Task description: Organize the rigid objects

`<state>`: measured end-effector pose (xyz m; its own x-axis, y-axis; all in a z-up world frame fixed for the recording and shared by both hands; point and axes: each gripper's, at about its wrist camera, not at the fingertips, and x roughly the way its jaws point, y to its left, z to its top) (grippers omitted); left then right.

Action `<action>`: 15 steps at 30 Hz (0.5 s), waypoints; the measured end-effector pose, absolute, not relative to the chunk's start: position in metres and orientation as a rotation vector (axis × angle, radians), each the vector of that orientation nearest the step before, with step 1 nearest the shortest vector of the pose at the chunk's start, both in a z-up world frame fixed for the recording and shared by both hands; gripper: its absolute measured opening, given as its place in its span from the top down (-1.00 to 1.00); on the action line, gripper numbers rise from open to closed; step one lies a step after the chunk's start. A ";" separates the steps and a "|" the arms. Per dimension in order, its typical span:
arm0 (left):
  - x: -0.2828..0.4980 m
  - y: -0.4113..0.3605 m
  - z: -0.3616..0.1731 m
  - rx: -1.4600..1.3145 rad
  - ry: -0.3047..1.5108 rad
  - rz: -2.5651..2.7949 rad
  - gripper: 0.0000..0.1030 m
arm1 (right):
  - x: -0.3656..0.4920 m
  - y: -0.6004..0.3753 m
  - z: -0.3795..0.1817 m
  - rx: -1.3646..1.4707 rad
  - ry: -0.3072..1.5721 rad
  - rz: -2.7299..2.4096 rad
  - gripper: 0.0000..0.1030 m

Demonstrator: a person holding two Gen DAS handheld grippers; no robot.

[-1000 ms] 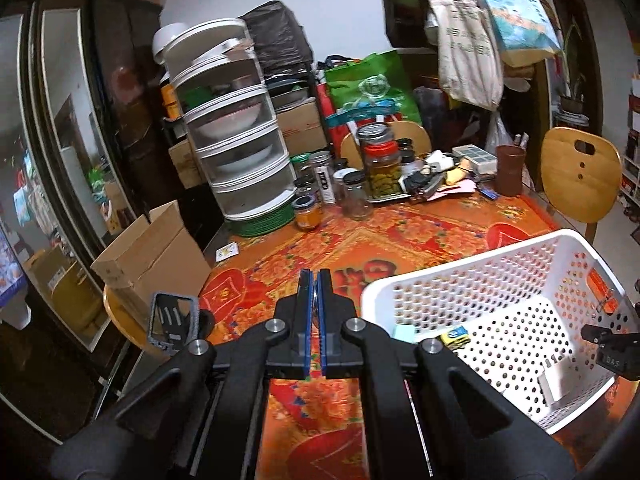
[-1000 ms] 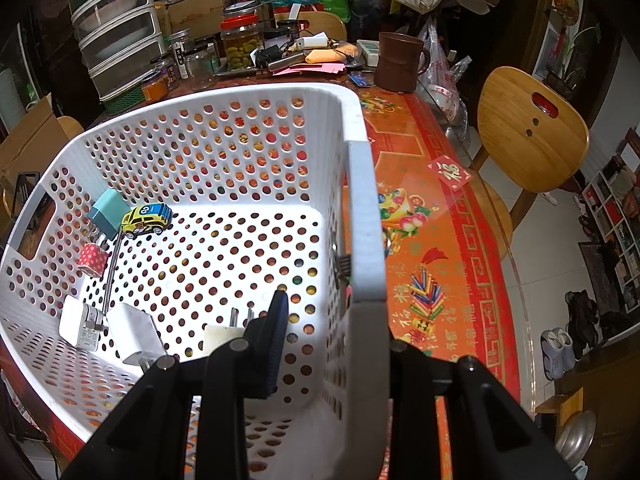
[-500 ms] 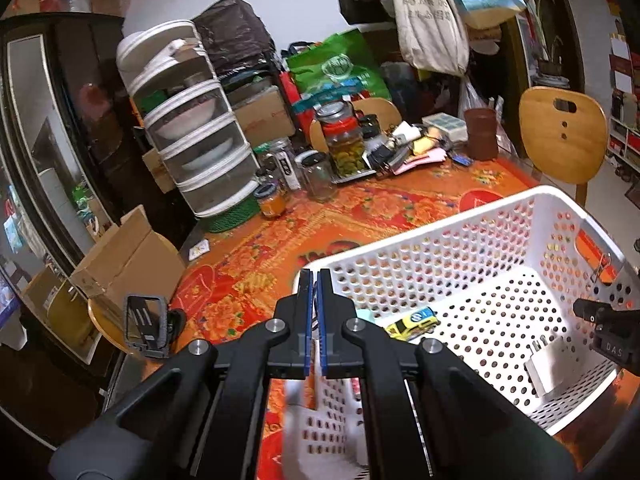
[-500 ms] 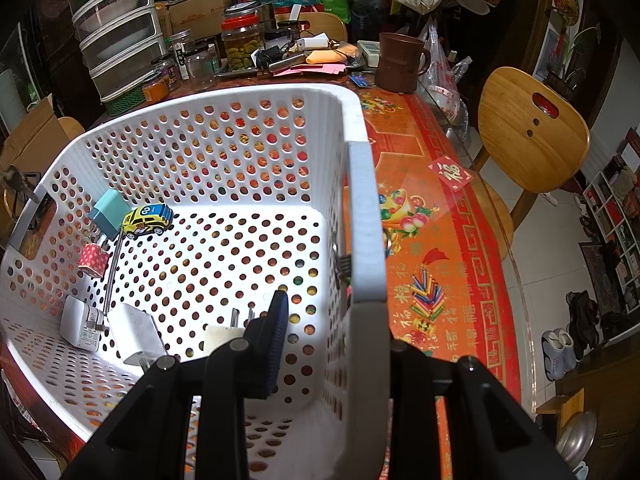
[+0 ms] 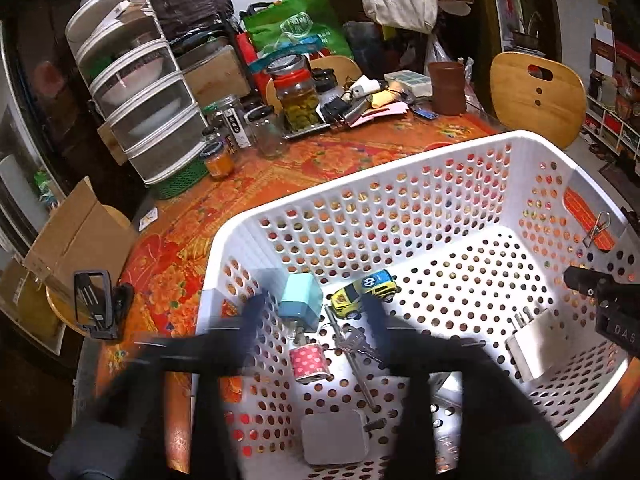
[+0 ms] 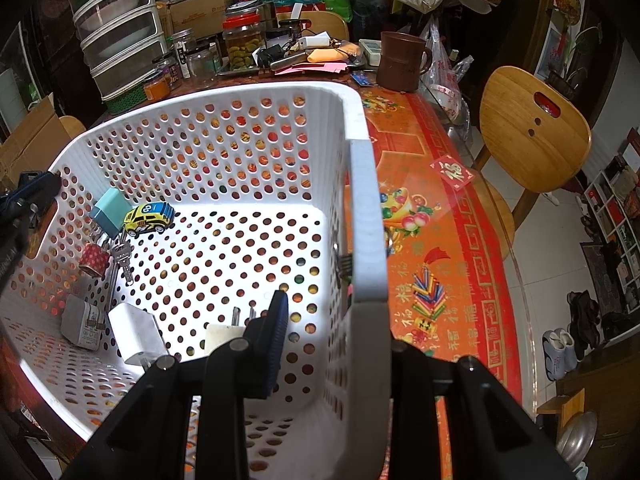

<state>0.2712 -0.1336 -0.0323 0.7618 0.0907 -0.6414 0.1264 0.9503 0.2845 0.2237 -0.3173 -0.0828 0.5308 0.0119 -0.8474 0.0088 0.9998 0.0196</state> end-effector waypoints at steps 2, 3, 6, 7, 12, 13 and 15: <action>0.265 -0.131 -0.030 0.334 0.655 -0.006 -0.99 | 0.224 -0.318 -0.083 0.022 1.011 0.002 0.44; 0.260 -0.131 -0.028 0.343 0.641 -0.006 -0.99 | 0.224 -0.318 -0.083 0.023 1.011 0.002 0.44; 0.256 -0.129 -0.025 0.349 0.642 -0.033 -0.99 | 0.224 -0.317 -0.083 0.024 1.012 -0.002 0.44; 0.254 -0.129 -0.025 0.351 0.639 -0.041 -0.99 | 0.224 -0.318 -0.083 0.024 1.014 -0.001 0.44; 0.238 -0.116 -0.018 0.308 0.605 -0.077 -0.99 | 0.224 -0.319 -0.083 0.017 1.002 -0.021 -0.45; 0.233 -0.113 -0.016 0.294 0.599 -0.085 -0.99 | 0.223 -0.319 -0.082 0.017 1.001 -0.031 -0.50; 0.224 -0.106 -0.011 0.274 0.585 -0.097 -0.99 | 0.219 -0.320 -0.078 0.030 0.986 -0.031 -0.55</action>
<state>0.2237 -0.1056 -0.0110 0.8303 -0.0126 -0.5571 0.1671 0.9594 0.2274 0.2190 -0.3195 -0.0776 0.5517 -0.0126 -0.8340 0.0399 0.9991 0.0112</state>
